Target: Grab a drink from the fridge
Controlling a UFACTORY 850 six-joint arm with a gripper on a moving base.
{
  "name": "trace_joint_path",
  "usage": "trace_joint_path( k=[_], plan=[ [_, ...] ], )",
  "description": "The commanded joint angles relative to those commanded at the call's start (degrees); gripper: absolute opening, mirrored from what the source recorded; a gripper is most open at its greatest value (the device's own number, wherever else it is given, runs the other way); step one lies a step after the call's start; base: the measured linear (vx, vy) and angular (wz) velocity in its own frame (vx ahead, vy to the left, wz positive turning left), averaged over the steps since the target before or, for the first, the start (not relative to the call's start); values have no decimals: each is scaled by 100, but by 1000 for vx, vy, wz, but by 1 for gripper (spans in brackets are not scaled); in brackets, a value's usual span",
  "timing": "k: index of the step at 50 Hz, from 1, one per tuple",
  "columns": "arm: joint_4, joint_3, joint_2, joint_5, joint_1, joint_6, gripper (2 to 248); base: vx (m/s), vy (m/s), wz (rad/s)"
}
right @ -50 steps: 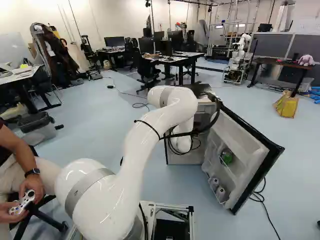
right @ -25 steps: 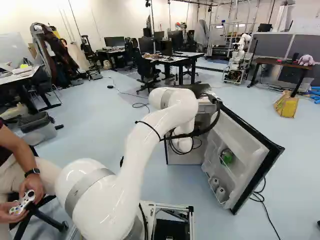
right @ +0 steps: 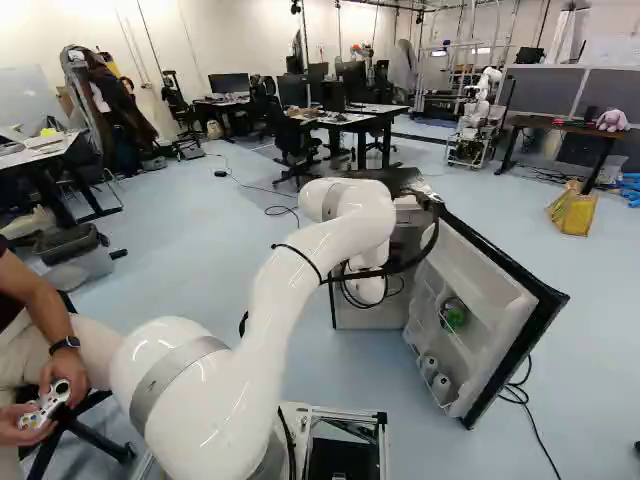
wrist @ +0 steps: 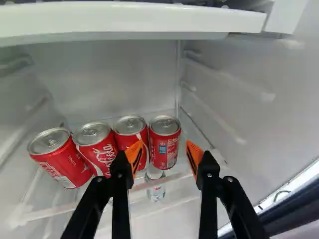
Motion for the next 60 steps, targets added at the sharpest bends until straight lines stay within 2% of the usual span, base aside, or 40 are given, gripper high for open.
trace_joint_path(
  k=[60],
  plan=[
    [0,-793,-444,0,45,0,142,0,0,0]
  ],
)
